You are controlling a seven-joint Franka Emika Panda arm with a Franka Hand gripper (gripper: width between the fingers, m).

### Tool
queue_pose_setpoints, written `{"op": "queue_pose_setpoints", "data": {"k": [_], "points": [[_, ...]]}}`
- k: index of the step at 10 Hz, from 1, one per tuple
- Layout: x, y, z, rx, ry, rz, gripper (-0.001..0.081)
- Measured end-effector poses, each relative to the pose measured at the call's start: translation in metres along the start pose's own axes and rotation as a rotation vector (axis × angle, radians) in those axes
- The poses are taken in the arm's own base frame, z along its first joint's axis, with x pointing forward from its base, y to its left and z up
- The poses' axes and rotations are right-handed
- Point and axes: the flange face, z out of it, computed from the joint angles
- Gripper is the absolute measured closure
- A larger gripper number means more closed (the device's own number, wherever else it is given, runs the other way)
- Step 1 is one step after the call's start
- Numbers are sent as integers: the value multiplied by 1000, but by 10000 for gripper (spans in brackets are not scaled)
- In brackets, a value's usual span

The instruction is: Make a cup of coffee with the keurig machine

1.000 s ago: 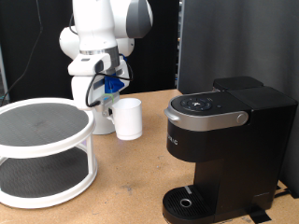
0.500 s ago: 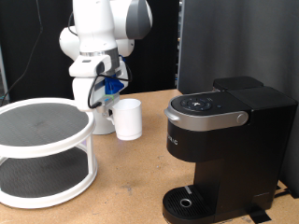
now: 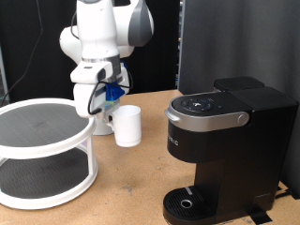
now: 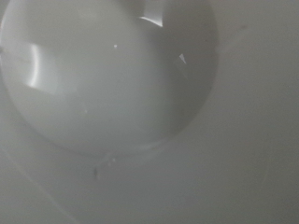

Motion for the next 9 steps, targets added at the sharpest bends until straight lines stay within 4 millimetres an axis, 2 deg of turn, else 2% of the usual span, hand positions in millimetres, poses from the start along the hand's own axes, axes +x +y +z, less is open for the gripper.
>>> {"op": "queue_pose_setpoints", "data": {"k": [5,9], "points": [[2,3,24,-18,-22,8,734],[5,3,24,-10,-17,18,734]]}}
